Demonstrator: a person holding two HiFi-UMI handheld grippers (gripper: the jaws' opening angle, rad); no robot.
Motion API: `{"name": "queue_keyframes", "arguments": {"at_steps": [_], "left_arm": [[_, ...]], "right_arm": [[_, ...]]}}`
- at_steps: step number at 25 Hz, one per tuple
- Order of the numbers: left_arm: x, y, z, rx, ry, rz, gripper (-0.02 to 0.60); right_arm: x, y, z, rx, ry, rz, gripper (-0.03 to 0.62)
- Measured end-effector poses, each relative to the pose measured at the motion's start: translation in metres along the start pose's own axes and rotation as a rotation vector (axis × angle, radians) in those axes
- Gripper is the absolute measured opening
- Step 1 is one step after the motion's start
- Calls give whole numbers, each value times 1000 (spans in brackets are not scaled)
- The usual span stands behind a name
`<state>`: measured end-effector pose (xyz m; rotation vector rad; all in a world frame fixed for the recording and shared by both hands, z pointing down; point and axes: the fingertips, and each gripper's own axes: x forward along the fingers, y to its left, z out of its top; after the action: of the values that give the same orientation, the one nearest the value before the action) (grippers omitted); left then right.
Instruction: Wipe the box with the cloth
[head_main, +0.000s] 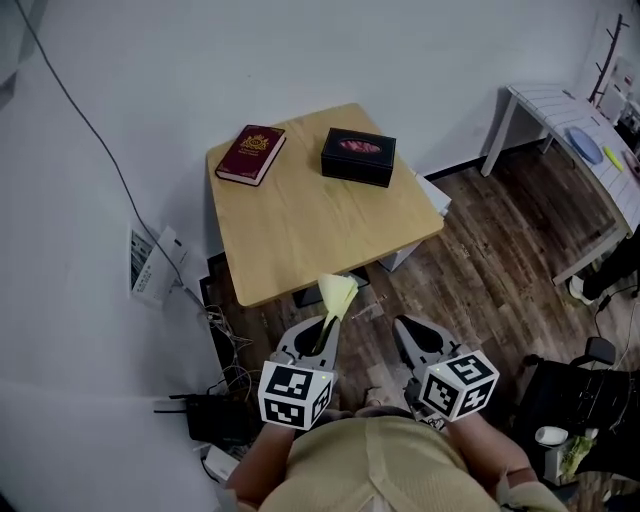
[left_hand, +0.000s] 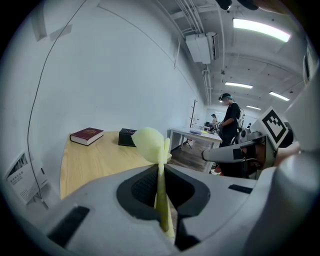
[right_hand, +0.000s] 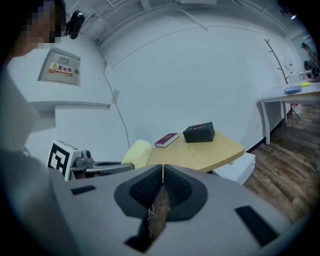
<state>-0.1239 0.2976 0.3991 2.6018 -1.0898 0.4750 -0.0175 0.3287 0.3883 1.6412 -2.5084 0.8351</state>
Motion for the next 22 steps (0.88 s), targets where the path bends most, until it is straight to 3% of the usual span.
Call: {"name": "queue_keyframes", "arguments": {"at_steps": [9,15,22], "left_arm": [[38,-21,6,-9,12,24,29],[45,-17,10,-60,3,46,29],[60,-7,24,-5,-21,61,29]], "right_arm": [[1,-40,5,-4,44,39,31],[2,-53,7,17,45,47,31],[15,-62,13,35,43,44,31]]}}
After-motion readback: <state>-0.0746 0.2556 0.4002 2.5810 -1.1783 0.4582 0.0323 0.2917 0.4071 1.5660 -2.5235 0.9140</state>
